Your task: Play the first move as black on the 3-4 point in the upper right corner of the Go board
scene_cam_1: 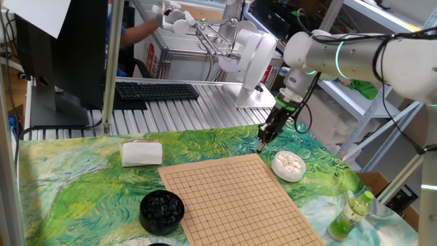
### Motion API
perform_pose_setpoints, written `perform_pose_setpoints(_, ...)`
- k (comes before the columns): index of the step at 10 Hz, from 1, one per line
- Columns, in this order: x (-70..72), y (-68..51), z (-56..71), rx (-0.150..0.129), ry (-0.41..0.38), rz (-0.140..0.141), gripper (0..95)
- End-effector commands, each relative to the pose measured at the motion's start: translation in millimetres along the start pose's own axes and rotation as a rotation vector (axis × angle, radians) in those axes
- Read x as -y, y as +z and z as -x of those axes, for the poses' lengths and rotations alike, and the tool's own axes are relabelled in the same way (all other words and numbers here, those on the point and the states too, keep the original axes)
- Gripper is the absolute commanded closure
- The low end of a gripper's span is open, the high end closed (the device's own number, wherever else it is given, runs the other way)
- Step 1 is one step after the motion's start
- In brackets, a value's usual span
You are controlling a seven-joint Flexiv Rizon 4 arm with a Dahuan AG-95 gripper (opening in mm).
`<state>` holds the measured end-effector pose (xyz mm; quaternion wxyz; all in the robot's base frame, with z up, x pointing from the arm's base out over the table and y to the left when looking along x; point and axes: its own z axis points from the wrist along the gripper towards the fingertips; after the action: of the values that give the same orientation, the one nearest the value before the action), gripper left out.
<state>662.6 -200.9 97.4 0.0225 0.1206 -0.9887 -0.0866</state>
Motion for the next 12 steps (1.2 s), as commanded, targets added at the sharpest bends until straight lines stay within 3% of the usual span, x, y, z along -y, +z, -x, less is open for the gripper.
perform_pose_setpoints(1, 6.3, 1.6, 1.4, -0.003, 0.000, 0.010, 95.0)
perform_pose_setpoints(5, 16.8, 12.1, 4.0, -0.001, 0.026, 0.031, 95.0)
perform_pose_setpoints(12, 18.6, 29.9, 6.9, -0.007, 0.120, 0.053, 95.0)
